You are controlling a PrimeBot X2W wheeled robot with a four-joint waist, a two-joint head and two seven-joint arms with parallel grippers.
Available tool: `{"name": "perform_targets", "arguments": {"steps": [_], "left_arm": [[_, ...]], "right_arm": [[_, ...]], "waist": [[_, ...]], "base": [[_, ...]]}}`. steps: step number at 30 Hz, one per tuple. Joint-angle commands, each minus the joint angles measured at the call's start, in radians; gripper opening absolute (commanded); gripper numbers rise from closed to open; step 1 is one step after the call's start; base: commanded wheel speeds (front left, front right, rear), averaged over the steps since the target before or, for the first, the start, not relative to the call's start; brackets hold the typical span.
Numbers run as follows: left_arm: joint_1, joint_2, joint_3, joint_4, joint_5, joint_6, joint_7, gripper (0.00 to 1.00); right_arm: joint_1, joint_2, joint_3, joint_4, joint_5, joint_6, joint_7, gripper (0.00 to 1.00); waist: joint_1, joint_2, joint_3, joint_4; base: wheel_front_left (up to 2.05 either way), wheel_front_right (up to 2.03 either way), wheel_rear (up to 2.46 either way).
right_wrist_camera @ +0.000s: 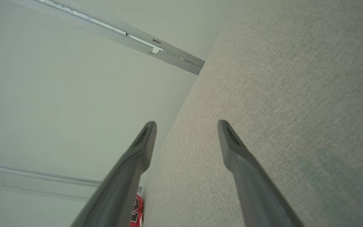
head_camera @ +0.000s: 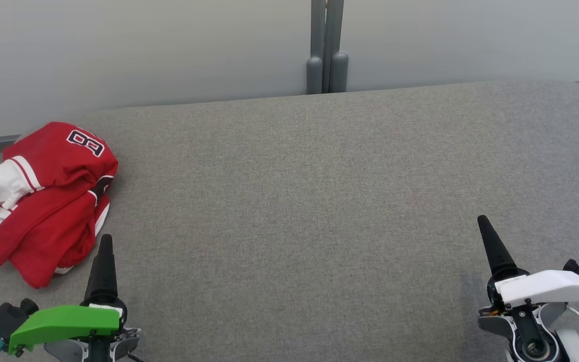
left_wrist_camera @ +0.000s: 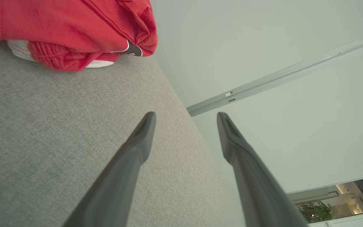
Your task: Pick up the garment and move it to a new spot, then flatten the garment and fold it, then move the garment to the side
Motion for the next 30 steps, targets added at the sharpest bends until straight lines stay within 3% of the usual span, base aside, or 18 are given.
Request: {"name": "perform_targets", "arguments": {"steps": [1, 17, 30], "left_arm": [[-0.004, 0.006, -0.001, -0.017, 0.042, -0.003, -0.011, 1.00], [0.012, 0.007, -0.032, -0.021, 0.352, 0.024, -0.069, 1.00], [0.023, 0.011, -0.047, -0.018, 0.531, 0.052, -0.109, 1.00]], "right_arm": [[-0.008, -0.011, 0.005, -0.021, -0.042, 0.000, -0.011, 1.00], [0.005, -0.019, 0.032, -0.033, -0.338, 0.000, -0.072, 1.00], [0.014, -0.025, 0.061, -0.046, -0.509, 0.001, -0.116, 1.00]], "waist": [[0.0000, -0.0001, 0.000, 0.000], [0.0000, -0.0001, 0.003, -0.002], [0.0000, -0.0001, 0.005, -0.004]], "base": [[0.00, 0.00, 0.00], [0.00, 0.00, 0.00], [0.00, 0.00, 0.00]]}}
